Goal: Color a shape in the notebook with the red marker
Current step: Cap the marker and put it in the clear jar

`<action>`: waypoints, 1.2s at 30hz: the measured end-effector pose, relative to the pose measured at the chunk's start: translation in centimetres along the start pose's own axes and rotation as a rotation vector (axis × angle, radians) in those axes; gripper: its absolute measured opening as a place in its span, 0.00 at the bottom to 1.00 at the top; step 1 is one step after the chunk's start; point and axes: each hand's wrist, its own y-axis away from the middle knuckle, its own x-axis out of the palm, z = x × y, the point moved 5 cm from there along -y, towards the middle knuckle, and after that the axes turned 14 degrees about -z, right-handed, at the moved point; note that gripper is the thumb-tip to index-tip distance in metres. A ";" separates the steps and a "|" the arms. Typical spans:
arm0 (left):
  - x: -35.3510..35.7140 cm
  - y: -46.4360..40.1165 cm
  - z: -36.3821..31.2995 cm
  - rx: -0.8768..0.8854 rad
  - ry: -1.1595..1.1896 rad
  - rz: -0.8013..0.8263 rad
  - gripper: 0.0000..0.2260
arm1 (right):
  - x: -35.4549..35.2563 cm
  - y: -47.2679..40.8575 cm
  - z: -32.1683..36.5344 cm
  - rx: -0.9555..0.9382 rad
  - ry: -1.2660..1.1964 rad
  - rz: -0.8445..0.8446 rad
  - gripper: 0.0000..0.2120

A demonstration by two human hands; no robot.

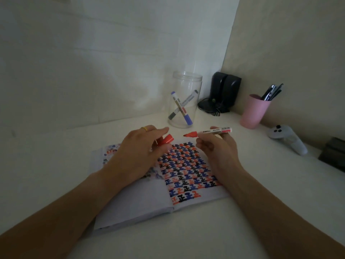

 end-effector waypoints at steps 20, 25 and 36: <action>-0.7 0.2 -0.8 -0.014 0.121 -0.088 0.09 | 1.7 3.2 0.7 -0.226 0.124 0.255 0.35; -0.6 0.1 -0.7 0.009 0.037 -0.089 0.12 | 1.7 3.0 0.7 -0.175 0.002 0.234 0.18; 0.6 0.5 -0.7 0.097 0.012 0.033 0.20 | 1.1 3.2 1.1 -0.176 -0.068 0.149 0.20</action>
